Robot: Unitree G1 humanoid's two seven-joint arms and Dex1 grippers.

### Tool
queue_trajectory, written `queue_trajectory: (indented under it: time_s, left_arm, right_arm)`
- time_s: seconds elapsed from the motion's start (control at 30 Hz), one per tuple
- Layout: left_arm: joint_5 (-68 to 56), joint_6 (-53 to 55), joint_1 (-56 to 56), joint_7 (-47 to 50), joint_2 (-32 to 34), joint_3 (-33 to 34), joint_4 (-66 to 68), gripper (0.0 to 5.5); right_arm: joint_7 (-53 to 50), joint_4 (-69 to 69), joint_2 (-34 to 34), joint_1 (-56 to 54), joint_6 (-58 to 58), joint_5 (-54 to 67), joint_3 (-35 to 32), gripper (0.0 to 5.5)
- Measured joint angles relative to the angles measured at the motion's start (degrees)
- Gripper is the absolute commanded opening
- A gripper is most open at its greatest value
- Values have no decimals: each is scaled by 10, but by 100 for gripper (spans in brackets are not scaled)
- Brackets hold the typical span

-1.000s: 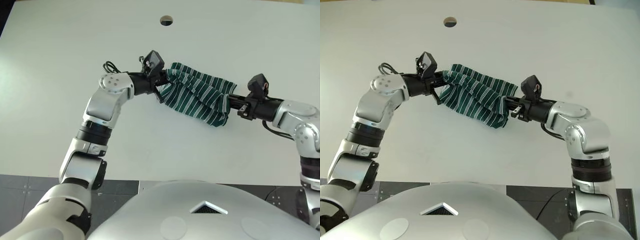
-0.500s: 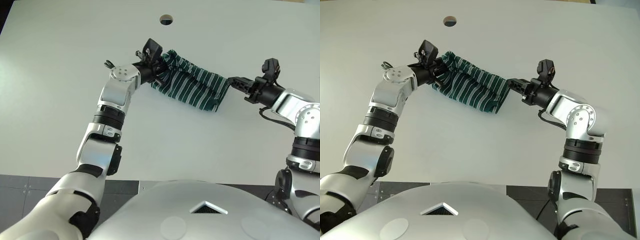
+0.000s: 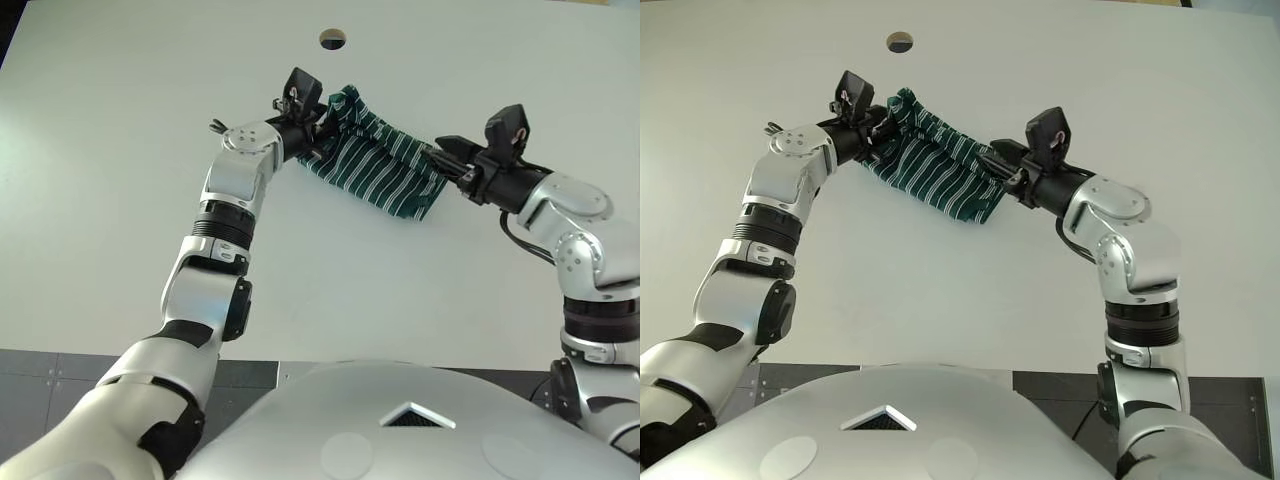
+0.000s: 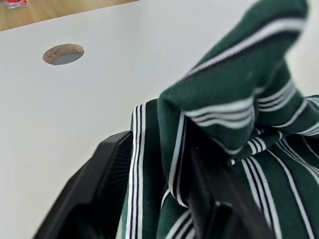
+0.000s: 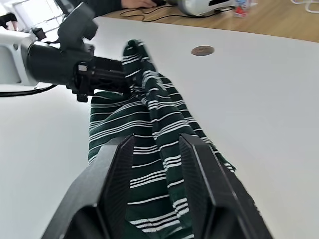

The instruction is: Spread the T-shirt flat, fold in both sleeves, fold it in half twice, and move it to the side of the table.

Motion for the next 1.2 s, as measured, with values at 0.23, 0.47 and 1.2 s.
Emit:
queue_trajectory:
  time_s: [0.23, 0.47, 1.2]
  left_arm:
    - [5, -28, 0, 4, -5, 7, -8, 208]
    - [12, -53, 0, 23, -4, 19, -9, 208]
    - [-1, -90, -6, 43, 9, 80, -47, 89]
  right_arm:
    - [1, 35, 11, -15, -51, -98, 99, 166]
    - [-5, 117, 25, -46, -99, -193, 164, 166]
    - [153, 22, -109, 0, -151, -273, 236, 10]
